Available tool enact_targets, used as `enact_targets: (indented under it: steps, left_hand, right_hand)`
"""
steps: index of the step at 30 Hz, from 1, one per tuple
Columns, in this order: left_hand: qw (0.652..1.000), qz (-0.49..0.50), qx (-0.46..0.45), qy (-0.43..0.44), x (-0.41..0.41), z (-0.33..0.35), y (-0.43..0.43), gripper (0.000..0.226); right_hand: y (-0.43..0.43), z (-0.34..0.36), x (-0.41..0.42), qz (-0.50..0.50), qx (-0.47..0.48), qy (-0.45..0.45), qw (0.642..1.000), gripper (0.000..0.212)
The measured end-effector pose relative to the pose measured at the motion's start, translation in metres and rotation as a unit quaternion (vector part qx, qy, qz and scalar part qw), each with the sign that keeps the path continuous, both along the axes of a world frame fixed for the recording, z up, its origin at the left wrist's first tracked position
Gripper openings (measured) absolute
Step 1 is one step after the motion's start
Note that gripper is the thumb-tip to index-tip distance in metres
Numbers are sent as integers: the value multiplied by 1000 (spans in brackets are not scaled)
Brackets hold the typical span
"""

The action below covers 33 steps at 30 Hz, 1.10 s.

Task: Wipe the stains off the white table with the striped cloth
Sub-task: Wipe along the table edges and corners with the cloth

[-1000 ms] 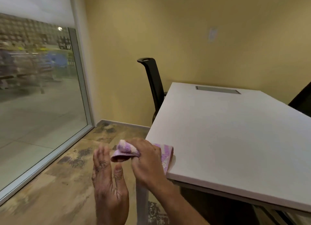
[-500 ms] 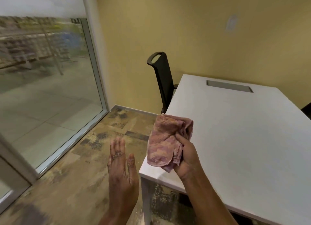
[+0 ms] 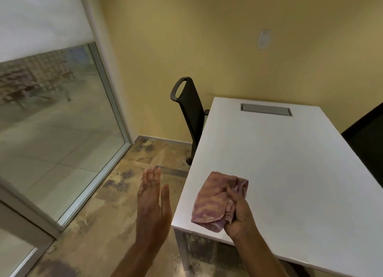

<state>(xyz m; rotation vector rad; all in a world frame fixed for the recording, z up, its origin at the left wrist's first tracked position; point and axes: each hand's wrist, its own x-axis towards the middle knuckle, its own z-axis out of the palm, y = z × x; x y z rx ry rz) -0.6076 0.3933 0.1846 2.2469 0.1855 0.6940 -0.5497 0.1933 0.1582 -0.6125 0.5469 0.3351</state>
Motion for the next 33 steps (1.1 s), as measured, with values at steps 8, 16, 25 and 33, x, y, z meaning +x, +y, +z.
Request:
enact_targets:
  steps: [8, 16, 25, 33]
  left_hand:
    - [994, -95, 7, 51, 38, 19, 61, 58]
    - [978, -195, 11, 73, 74, 50, 135, 60]
    - [952, -297, 50, 55, 161, 59, 136, 58]
    - [907, -403, 100, 75, 261, 60, 87, 57]
  right_hand:
    - [43, 25, -4, -84, -65, 48, 993, 11]
    - [94, 54, -1, -183, -87, 61, 977, 4]
    - [107, 42, 42, -240, -122, 74, 960, 22]
    - [90, 7, 102, -319, -61, 102, 940, 37]
